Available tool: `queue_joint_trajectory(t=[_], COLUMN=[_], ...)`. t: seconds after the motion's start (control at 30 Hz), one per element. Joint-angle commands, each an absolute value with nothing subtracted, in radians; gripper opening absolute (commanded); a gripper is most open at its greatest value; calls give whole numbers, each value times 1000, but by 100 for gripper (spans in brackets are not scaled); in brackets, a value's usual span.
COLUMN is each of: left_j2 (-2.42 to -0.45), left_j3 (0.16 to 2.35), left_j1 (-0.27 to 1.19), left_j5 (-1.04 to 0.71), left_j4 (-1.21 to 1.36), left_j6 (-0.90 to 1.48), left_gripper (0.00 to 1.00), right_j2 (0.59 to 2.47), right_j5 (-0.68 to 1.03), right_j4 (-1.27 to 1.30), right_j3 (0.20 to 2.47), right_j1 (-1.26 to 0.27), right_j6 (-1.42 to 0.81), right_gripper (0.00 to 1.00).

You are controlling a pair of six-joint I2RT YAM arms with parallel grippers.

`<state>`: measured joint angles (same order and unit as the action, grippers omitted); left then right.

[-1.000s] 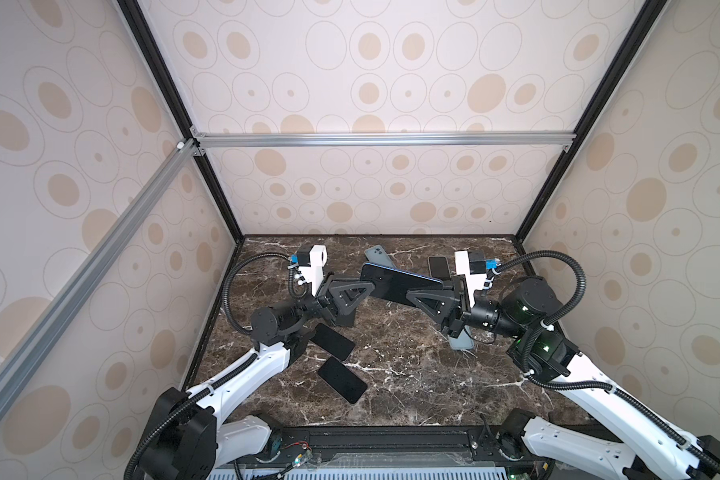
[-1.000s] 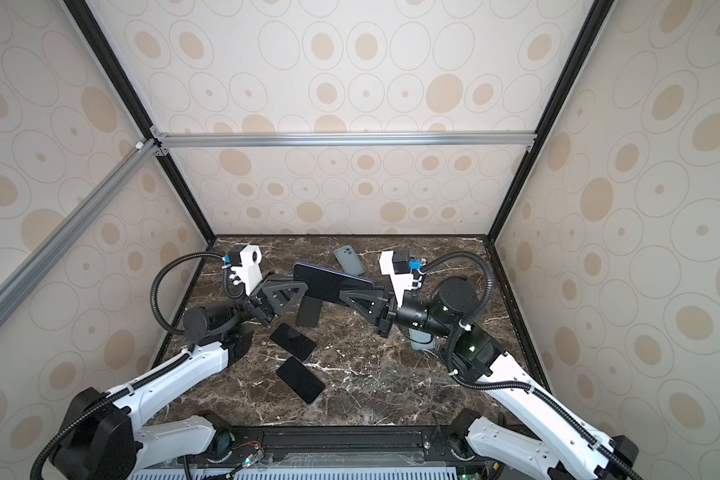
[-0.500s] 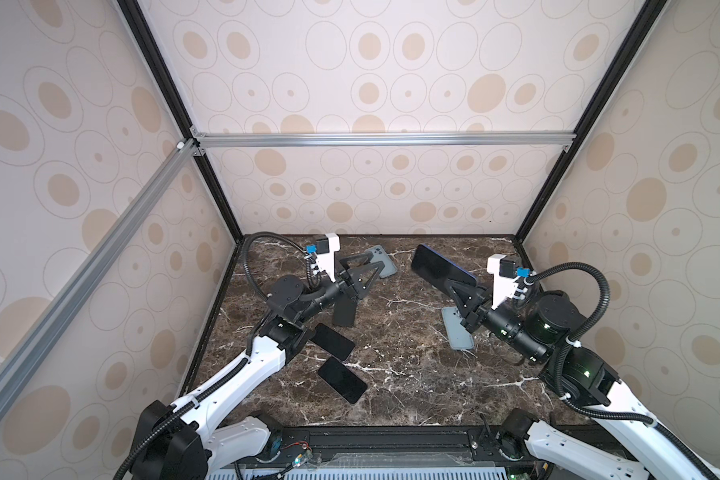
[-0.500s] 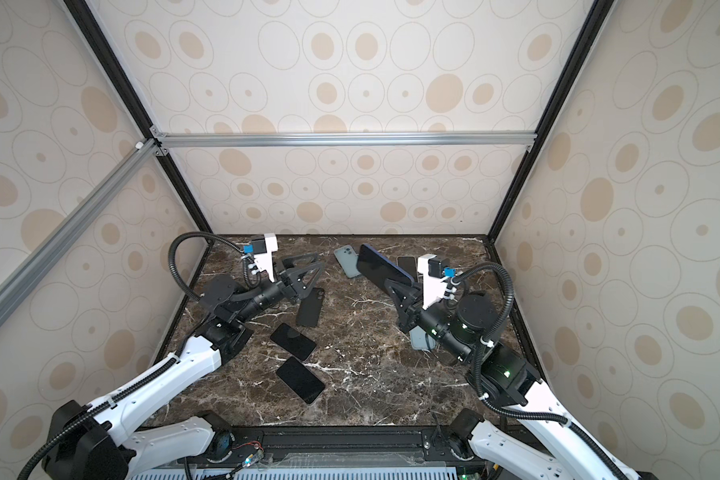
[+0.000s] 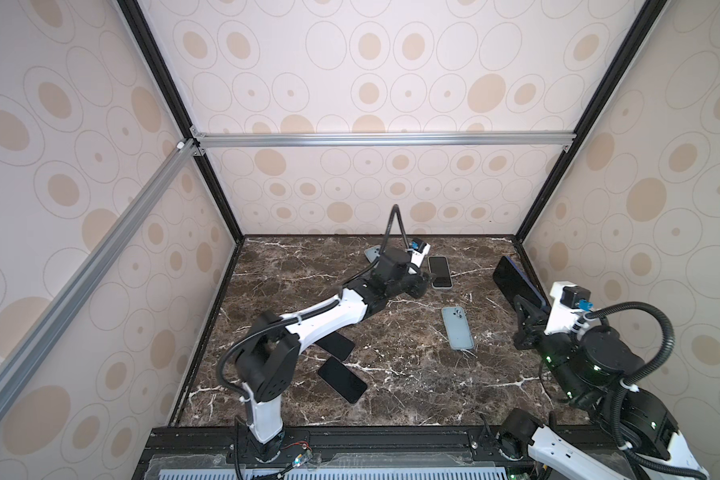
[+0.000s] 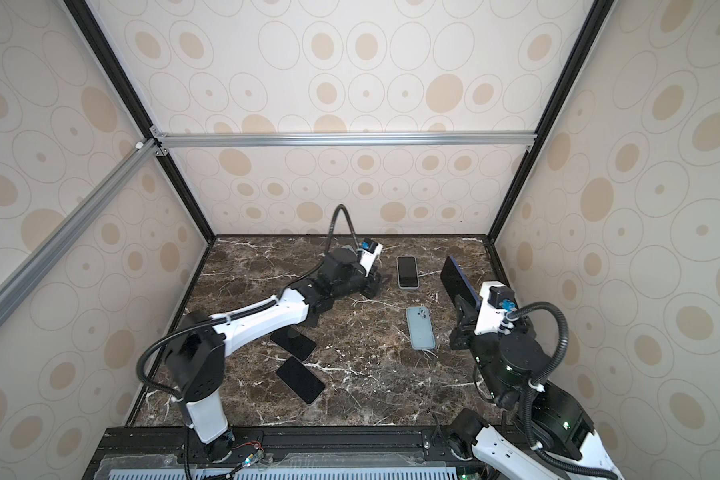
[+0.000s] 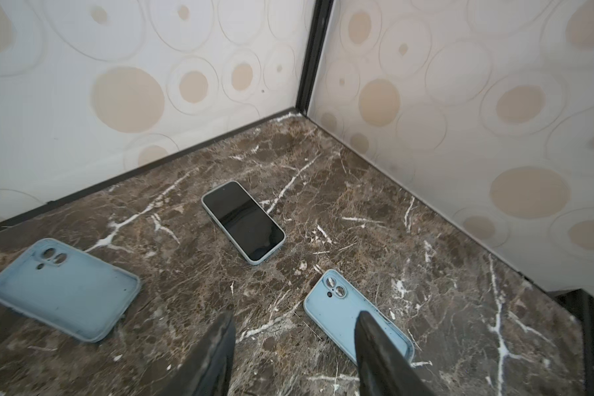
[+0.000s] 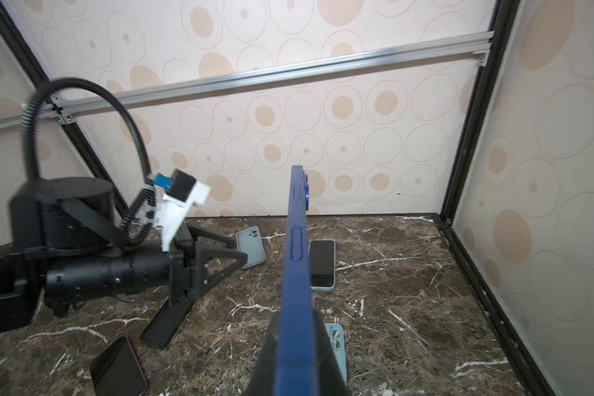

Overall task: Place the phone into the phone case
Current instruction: 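Lower the left gripper onto the light-blue case and grasp its lens end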

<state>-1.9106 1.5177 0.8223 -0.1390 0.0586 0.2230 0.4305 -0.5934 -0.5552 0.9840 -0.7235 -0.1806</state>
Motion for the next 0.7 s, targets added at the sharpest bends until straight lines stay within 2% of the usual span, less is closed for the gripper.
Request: queue_joint_trajectory(t=[0.0, 0.23, 0.4, 0.67], left_j2=[-2061, -2422, -2587, -2647], left_j3=[1697, 2130, 2348, 2365], left_j1=[853, 888, 896, 905], left_j5=[-84, -67, -67, -61], left_j4=[-103, -352, -461, -492], left_j6=[154, 102, 89, 65], left_gripper=[55, 54, 54, 54], right_j2=[404, 401, 437, 483], right_j5=[-661, -664, -649, -611], right_j4=[-541, -527, -511, -488], right_j3=[1008, 1025, 1029, 1016], right_j1=[-721, -721, -721, -720], right_j6=[-102, -23, 9, 6], right_gripper=[0, 0, 0, 0])
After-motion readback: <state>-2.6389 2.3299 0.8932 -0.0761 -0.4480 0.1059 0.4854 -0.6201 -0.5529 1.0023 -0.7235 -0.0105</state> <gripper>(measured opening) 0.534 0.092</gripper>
